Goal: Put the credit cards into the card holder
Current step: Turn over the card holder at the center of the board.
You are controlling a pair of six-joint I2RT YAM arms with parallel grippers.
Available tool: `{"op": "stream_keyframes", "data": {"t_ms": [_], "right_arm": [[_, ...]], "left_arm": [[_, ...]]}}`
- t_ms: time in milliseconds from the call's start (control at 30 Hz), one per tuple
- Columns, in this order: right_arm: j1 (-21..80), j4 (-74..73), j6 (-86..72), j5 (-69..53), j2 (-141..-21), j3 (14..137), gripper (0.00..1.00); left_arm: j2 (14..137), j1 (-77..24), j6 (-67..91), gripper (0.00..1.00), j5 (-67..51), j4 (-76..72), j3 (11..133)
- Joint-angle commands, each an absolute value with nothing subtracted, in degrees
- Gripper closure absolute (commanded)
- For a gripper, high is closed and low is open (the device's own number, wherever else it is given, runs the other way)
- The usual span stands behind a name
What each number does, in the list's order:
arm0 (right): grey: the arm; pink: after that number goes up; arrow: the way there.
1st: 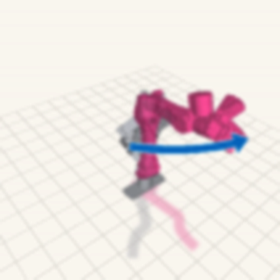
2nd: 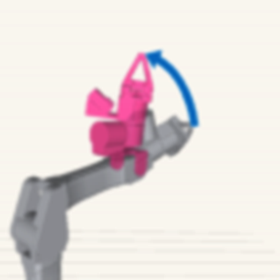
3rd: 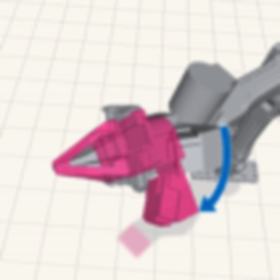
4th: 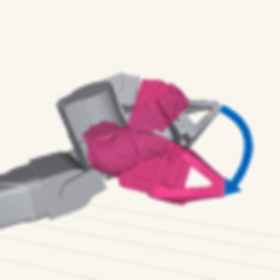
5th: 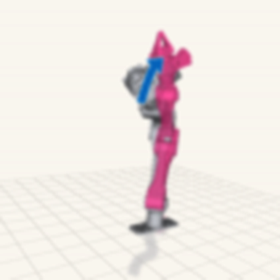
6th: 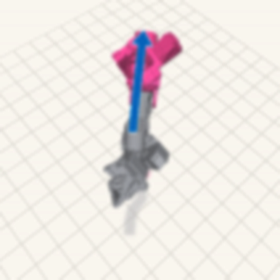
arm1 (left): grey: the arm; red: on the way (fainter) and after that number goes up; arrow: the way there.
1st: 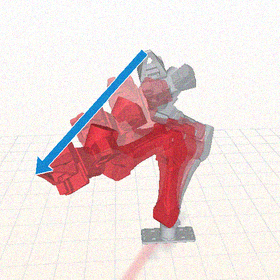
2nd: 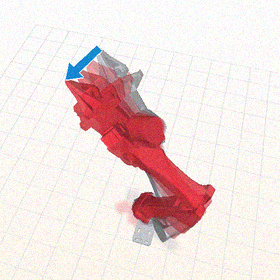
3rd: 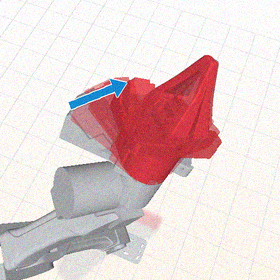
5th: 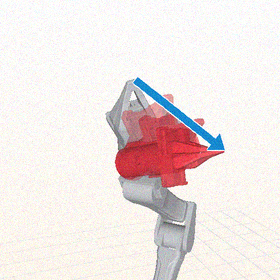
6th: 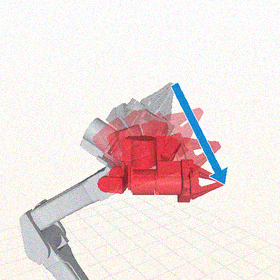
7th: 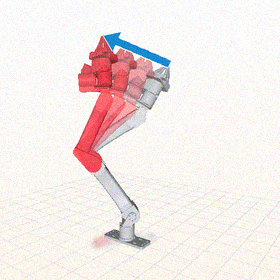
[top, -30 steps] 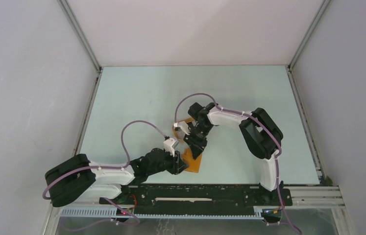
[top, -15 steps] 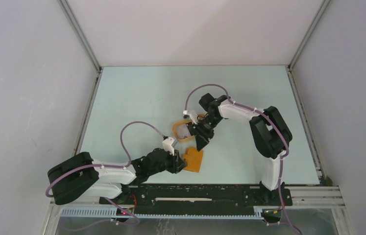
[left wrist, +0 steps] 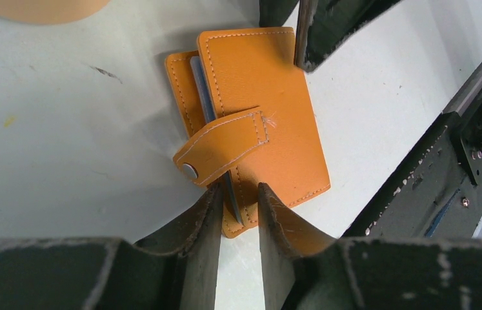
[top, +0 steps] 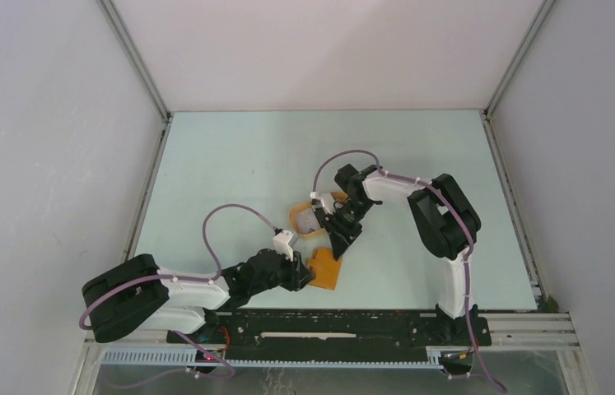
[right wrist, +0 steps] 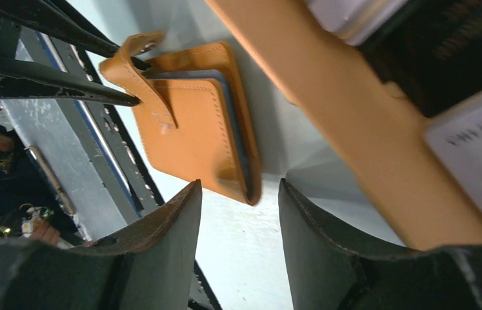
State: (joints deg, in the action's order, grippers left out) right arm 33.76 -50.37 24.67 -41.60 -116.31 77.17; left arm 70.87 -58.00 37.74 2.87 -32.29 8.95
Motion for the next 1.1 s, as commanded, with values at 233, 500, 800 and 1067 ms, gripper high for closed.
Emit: {"op": "stream_keyframes", "data": {"t_ms": [233, 500, 800, 1067], "right_arm": [[38.31, -49.82, 23.44, -41.59, -118.57, 77.35, 0.59], [37.11, -51.75, 27.36, -45.7, -116.18, 77.94, 0.96], [37.38, -53.72, 36.87, -48.56, -110.6, 77.09, 1.0], [37.79, -53.44, 46.76, -49.05, -101.3, 72.36, 1.0]], "left_arm": [[71.89, -57.9, 38.67, 0.68, 3.96, -30.65, 7.11], [62.26, -57.8, 37.68, 0.59, 3.03, -27.89, 5.76], [26.8, -57.55, 32.24, 0.1, 8.7, -12.22, 0.5], [-0.62, -57.17, 32.73, 0.0, 5.49, -4.15, -7.25]]}}
